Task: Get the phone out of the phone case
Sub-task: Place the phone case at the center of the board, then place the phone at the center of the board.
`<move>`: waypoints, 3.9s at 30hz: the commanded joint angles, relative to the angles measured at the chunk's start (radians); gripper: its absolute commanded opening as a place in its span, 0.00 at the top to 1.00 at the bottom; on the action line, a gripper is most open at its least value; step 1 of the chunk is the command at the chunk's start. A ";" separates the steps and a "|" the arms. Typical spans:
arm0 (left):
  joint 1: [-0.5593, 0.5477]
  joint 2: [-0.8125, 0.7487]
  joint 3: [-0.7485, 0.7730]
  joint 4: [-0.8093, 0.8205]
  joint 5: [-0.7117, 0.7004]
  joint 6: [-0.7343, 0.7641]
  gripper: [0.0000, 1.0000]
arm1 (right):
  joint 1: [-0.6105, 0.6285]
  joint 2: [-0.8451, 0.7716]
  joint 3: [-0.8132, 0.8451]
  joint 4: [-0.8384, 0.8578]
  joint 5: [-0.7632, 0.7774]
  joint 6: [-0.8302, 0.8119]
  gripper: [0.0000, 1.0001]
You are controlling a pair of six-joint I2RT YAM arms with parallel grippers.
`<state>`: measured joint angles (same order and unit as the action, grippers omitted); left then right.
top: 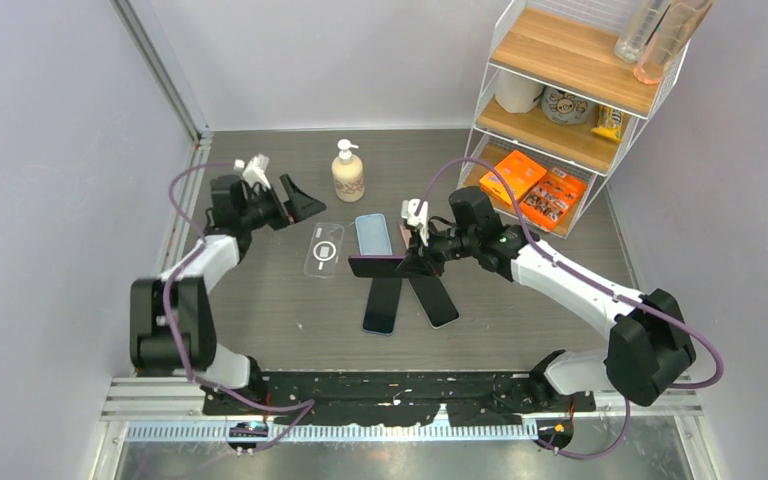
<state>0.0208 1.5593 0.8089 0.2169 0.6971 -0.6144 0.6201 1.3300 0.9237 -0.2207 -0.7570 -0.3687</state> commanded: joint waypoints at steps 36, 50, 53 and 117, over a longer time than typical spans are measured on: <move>-0.403 -0.285 0.084 -0.645 0.105 0.740 1.00 | 0.007 -0.093 0.021 0.067 -0.039 0.033 0.18; -0.113 -0.233 -0.075 -0.743 0.080 0.528 1.00 | 0.007 0.035 0.010 0.182 -0.014 0.119 0.05; -0.067 -0.248 -0.069 -0.787 0.083 0.548 1.00 | 0.021 0.105 0.040 0.240 0.037 0.153 0.03; -0.107 -0.295 -0.232 -0.627 0.213 0.378 0.17 | 0.122 0.684 0.749 -0.065 0.392 0.051 0.02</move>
<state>-0.0830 1.2926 0.5854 -0.4362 0.8616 -0.2497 0.7300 1.9957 1.6073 -0.2687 -0.3912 -0.2909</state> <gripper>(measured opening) 0.828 0.987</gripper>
